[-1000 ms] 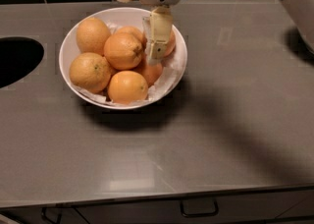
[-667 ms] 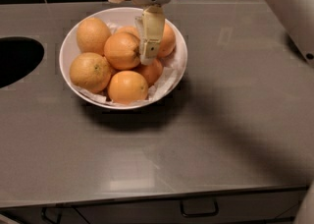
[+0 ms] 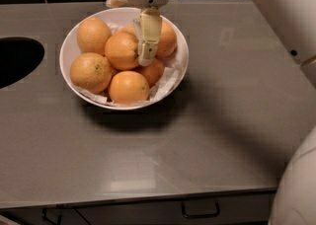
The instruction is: Pick orange from white bowl
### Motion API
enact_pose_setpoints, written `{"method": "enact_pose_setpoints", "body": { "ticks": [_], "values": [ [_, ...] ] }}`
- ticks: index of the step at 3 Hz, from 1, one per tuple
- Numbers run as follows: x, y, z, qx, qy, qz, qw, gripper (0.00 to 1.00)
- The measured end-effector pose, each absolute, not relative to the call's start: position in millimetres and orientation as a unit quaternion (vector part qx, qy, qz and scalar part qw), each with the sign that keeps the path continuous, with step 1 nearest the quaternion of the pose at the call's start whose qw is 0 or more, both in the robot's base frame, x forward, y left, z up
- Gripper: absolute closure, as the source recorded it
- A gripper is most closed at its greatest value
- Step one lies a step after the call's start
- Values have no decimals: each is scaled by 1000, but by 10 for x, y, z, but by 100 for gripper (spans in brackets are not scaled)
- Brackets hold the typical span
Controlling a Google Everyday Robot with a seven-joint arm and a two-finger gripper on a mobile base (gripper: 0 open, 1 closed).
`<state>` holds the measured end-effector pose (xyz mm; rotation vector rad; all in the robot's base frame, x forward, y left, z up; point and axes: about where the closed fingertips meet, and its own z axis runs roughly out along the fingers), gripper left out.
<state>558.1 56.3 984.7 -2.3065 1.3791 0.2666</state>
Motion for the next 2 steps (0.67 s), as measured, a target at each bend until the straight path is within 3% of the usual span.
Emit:
{"method": "enact_pose_setpoints", "body": {
  "ticks": [2],
  "values": [
    [5712, 677, 9652, -842, 490, 124, 190, 0]
  ]
}}
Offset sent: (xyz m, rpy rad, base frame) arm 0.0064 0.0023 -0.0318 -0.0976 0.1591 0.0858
